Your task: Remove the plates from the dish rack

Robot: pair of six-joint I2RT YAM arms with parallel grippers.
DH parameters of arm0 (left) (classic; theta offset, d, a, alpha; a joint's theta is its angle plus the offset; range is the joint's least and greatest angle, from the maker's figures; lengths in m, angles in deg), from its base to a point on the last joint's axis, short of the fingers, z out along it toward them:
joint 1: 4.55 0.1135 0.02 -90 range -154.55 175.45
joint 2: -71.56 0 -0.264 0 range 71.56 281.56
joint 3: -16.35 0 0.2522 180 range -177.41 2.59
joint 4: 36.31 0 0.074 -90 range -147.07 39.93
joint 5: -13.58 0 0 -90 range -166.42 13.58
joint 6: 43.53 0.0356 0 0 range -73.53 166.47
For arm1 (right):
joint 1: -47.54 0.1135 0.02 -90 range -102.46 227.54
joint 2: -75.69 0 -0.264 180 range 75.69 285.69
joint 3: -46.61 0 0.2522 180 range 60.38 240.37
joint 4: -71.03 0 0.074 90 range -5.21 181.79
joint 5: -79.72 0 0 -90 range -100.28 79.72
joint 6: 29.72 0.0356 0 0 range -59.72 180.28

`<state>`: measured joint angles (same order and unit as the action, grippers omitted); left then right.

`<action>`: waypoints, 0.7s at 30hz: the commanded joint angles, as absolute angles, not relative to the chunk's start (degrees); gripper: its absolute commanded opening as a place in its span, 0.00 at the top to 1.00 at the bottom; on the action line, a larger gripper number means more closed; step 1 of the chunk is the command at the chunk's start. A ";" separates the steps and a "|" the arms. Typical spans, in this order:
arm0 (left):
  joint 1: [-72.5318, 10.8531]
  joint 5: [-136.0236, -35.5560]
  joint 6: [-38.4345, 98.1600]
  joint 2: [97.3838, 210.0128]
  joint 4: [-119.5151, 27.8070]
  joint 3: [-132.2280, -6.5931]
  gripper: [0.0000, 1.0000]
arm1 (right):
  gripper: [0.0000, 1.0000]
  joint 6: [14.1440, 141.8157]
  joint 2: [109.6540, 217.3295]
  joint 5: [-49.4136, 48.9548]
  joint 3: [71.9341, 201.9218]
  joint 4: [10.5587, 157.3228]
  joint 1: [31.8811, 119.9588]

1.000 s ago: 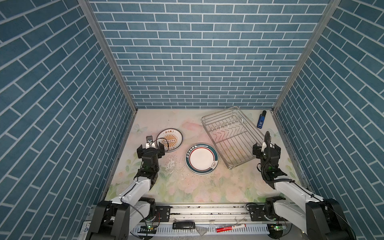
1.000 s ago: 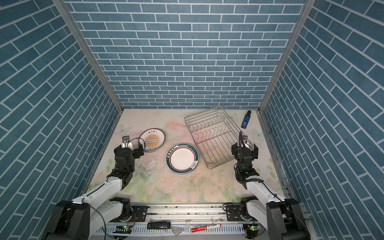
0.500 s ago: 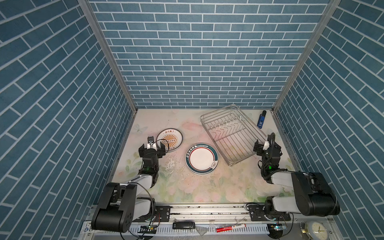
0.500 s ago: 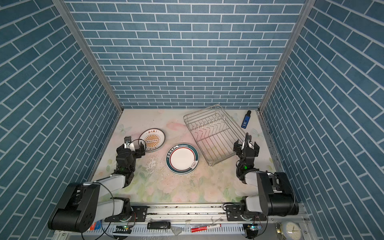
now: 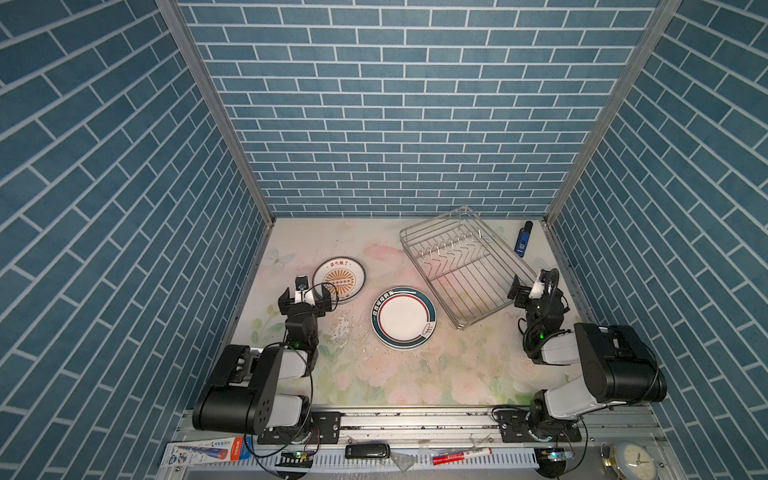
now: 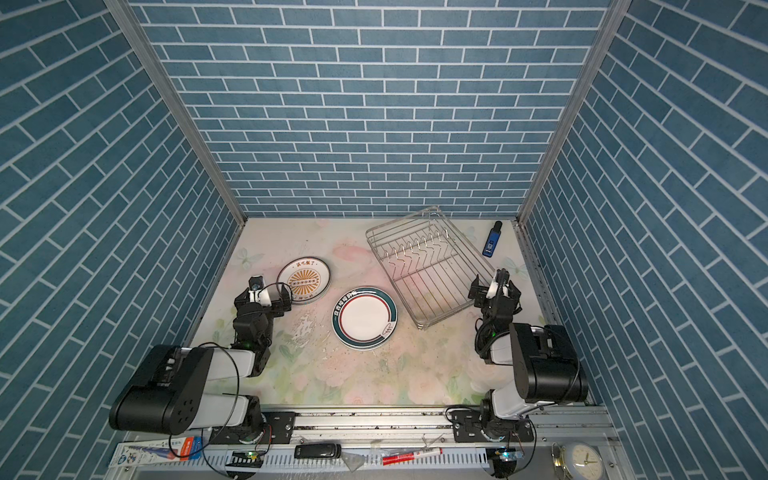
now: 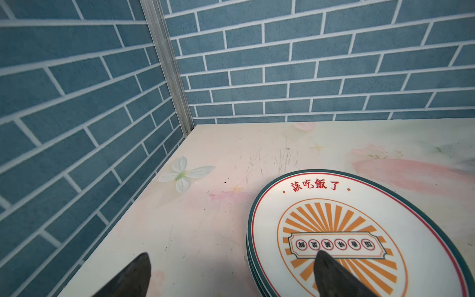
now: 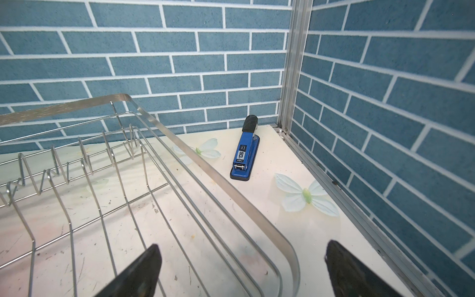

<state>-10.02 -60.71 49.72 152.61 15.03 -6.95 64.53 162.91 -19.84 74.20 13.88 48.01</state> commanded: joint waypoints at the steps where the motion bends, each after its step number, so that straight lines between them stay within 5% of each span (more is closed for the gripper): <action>1: -9.60 -61.11 50.10 154.12 19.08 -6.92 0.01 | 0.01 62.90 163.89 -18.57 77.41 24.57 47.54; 21: -9.47 -60.34 49.74 161.90 28.52 -5.80 0.01 | 0.01 63.58 164.04 -13.71 82.88 35.22 45.64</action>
